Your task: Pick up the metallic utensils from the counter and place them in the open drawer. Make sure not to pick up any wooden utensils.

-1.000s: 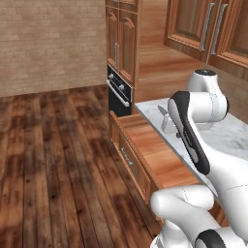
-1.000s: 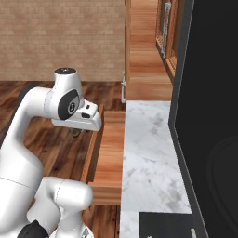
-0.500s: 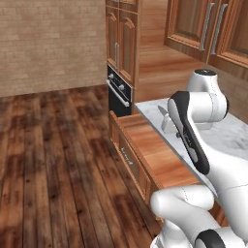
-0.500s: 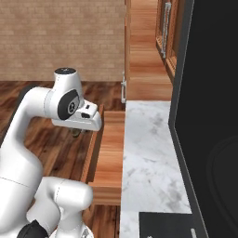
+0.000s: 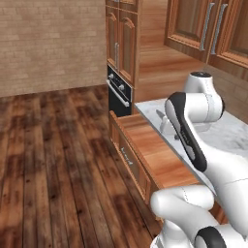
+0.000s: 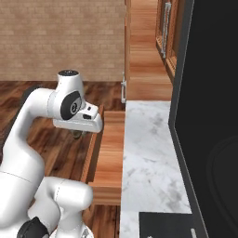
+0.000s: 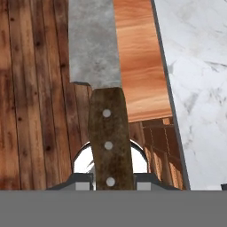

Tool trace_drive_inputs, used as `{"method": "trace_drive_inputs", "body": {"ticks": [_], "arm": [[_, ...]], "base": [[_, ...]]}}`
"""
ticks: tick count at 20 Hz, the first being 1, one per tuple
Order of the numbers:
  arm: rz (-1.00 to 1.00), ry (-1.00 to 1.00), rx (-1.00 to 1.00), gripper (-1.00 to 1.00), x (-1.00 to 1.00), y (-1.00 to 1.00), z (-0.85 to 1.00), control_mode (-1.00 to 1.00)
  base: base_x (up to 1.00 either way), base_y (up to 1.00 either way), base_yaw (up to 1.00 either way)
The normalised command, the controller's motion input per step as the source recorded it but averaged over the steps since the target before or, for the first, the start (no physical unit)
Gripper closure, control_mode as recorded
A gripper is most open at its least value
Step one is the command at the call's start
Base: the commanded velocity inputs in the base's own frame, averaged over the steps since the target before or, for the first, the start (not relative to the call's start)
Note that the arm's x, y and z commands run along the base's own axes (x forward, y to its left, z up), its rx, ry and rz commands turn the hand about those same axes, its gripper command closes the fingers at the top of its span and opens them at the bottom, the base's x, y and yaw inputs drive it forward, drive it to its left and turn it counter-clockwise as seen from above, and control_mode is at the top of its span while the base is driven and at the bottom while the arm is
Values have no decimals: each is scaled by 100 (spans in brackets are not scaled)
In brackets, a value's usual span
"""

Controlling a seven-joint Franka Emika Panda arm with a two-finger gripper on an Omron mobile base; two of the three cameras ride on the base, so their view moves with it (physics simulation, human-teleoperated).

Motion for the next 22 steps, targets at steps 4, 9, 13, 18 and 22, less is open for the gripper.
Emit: {"method": "trace_drive_inputs", "body": {"ticks": [4,9,13,18,22], "arm": [[8,30,0,100,70,8,-58,-100],[9,22,0,100,77,5,-70,-100],[10,17,1,100,61,0,-48,-100],[5,6,0,100,54,1,-69,-100],[0,0,3,100,35,5,-51,-100]], "base": [[0,0,0],[0,0,0],[0,0,0],[0,0,0],[0,0,0]]}}
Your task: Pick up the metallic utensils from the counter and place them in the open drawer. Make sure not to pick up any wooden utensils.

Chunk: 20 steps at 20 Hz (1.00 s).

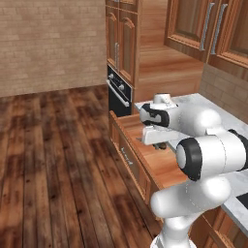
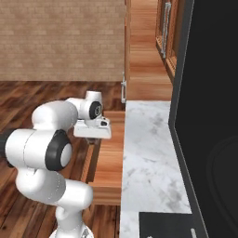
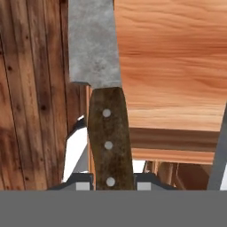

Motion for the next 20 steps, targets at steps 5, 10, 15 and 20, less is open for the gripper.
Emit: {"method": "trace_drive_inputs", "body": {"ticks": [5,10,15,20], "arm": [[0,-6,6,100,7,2,-38,-100],[0,-17,2,100,10,2,-44,-100],[0,-12,0,100,22,3,-36,-100],[0,-5,0,100,25,0,-19,-100]], "base": [[0,0,0],[0,0,0],[0,0,0],[0,0,0]]}}
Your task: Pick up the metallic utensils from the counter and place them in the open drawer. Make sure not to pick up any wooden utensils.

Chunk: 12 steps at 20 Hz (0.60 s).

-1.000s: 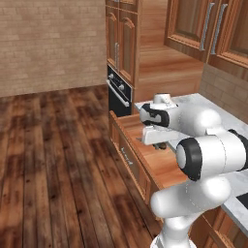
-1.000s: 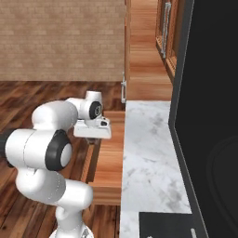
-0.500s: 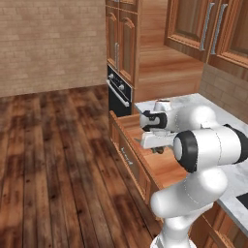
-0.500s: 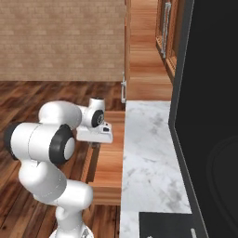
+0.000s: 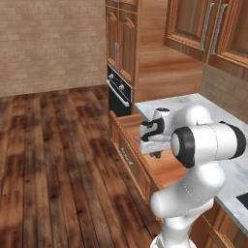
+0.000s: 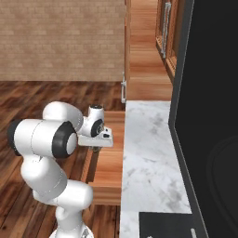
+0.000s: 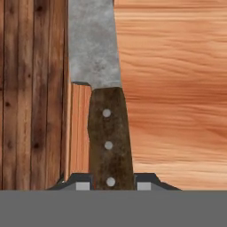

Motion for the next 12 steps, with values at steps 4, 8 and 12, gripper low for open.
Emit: {"method": "trace_drive_inputs", "body": {"ticks": [4,8,12], "arm": [[0,-2,0,100,26,0,-9,-100],[0,-3,0,100,25,0,-18,-100],[0,-3,0,100,28,0,-24,-100]], "base": [[0,0,0],[0,0,0],[0,0,0]]}}
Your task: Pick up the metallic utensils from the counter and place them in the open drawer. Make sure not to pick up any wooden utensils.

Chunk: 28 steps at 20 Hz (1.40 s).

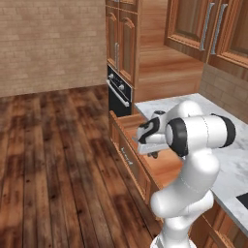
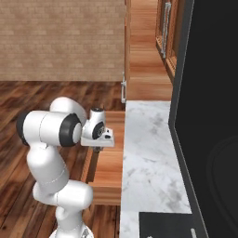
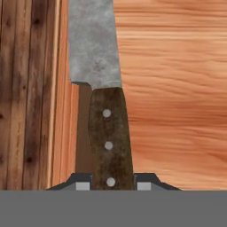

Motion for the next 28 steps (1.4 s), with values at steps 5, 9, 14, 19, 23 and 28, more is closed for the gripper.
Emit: {"method": "trace_drive_inputs", "body": {"ticks": [5,9,14,19,23,28], "arm": [[0,-2,0,100,24,0,-26,-100],[0,-2,0,100,19,2,-17,-100],[0,-2,0,100,17,5,-13,-100],[0,0,0,100,0,5,0,-100],[0,-6,0,100,0,20,0,-100],[0,-13,3,100,0,24,0,-100]], "base": [[0,0,0],[0,0,0],[0,0,0],[0,0,0],[0,0,0],[0,0,0]]}}
